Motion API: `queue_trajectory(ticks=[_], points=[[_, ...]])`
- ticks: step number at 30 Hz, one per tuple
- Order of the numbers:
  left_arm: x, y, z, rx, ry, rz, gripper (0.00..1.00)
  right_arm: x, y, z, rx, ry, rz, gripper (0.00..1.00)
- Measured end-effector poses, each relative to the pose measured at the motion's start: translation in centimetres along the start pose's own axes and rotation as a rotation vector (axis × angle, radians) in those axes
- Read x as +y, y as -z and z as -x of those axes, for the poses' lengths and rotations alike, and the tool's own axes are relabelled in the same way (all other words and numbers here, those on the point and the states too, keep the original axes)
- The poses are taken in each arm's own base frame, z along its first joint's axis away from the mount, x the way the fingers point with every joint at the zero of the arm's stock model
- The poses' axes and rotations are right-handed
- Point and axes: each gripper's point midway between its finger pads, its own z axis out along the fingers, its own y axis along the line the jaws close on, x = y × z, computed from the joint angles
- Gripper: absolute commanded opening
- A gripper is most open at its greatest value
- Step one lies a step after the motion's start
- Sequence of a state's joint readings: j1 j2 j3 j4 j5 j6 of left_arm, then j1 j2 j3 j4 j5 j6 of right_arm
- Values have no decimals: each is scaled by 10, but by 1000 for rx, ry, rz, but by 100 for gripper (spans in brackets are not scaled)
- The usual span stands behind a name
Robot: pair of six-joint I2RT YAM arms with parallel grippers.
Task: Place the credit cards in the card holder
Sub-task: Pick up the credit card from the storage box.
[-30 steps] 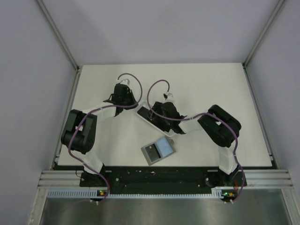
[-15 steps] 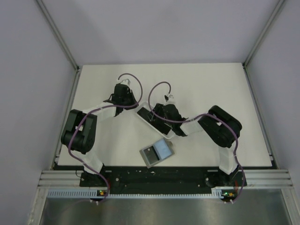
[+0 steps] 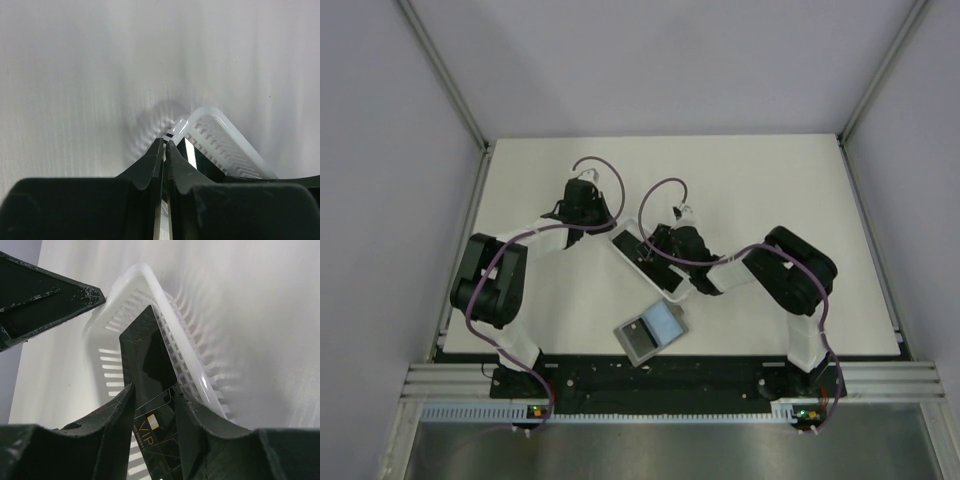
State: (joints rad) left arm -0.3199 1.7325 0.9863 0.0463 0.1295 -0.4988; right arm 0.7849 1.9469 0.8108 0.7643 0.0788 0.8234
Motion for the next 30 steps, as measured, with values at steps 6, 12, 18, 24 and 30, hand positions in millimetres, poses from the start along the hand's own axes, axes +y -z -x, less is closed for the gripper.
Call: queue_trajectory(ticks=[6,12,18,24,30], points=[[-2,0,-1,4,-2,-6,10,2,4,-2,5,-2,14,29],[-2,0,-1,3,-2,-6,9,3,4,-3,8,-7,17,28],[-2,0,-1,4,-2,-6,9,5,6,-1,-7,-11,39,27],[-3,0,-2,7,-2,-12,9,11,9,2,-32,-15,75,27],[-3,0,-2,7,-2,-12,9,14,10,3,-34,-16,93,27]])
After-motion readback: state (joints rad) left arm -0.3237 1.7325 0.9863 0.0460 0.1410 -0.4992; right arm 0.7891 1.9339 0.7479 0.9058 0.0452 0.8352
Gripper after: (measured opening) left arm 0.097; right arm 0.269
